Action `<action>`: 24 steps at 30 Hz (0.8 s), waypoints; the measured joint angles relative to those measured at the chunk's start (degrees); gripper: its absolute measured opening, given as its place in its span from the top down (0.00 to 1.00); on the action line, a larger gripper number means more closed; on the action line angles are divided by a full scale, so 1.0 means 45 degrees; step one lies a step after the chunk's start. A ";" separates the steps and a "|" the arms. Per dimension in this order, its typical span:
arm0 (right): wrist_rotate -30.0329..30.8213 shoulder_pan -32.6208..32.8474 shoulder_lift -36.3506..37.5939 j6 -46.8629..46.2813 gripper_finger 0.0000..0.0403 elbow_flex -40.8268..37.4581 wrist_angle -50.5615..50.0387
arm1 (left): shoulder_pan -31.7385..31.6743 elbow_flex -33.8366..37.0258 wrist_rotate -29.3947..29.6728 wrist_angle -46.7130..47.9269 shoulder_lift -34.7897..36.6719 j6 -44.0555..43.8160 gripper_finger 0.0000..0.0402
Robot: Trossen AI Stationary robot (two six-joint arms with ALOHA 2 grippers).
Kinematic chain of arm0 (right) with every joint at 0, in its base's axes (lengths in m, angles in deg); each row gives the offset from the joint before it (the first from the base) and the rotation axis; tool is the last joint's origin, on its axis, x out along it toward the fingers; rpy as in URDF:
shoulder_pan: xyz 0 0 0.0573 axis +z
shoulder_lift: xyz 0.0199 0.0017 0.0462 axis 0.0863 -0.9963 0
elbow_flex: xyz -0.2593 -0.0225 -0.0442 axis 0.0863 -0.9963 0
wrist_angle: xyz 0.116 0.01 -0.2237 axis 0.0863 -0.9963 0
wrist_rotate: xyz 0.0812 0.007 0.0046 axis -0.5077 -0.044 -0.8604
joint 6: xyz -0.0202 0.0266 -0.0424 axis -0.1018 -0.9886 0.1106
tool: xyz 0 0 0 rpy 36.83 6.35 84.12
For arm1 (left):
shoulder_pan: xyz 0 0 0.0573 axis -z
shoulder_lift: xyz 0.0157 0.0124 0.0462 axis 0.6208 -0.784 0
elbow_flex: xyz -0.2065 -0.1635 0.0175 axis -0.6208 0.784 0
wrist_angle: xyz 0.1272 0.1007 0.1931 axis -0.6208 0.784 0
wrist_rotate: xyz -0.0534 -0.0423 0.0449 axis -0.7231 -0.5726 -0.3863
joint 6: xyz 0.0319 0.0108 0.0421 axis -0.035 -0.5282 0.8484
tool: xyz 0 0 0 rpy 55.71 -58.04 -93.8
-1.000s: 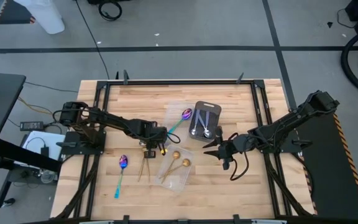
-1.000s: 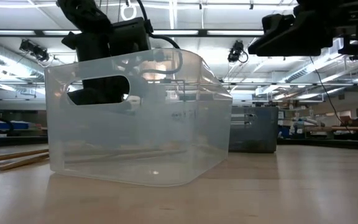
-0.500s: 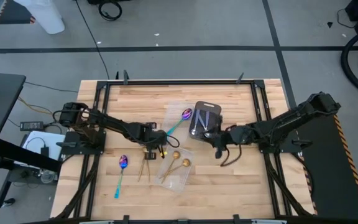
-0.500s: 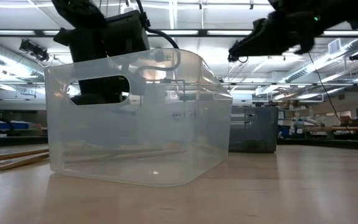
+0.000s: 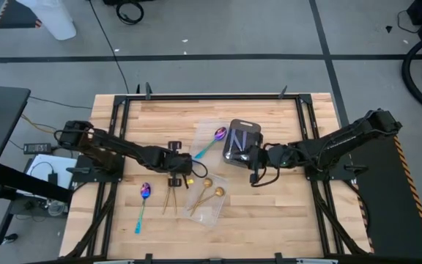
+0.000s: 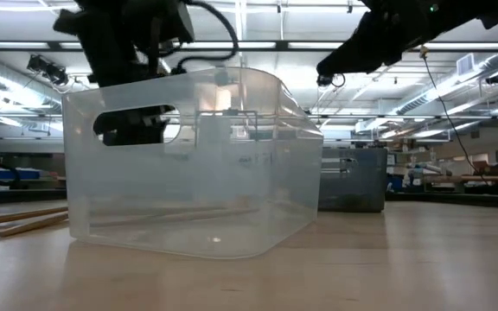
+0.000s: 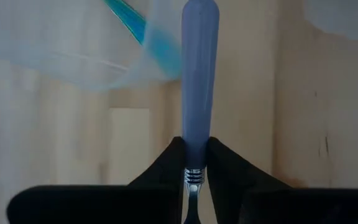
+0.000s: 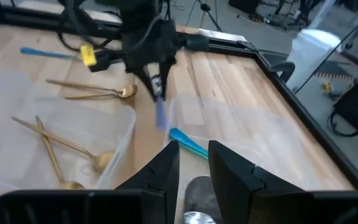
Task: Sort silverware by color (type)
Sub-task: Put the purple spoon into the black bin
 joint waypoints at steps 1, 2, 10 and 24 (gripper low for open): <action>0.0067 0.0009 0.0000 -0.0192 0.76 0.0000 0.0000 | 0.0026 -0.0005 0.0203 0.0067 0.0220 -0.0007 0.86; 0.0180 0.0013 0.0000 -0.0398 0.76 0.0000 0.0006 | 0.0058 -0.0014 0.0327 0.0176 0.0433 -0.0032 0.86; 0.0389 0.0008 -0.0058 -0.0976 0.76 0.0005 0.0674 | 0.0432 -0.0025 0.0916 0.0483 0.1749 0.0193 0.86; 0.0341 0.0008 -0.0049 -0.1007 0.76 0.0005 0.1101 | 0.0335 0.1714 0.0925 -0.1122 0.2137 0.0472 0.86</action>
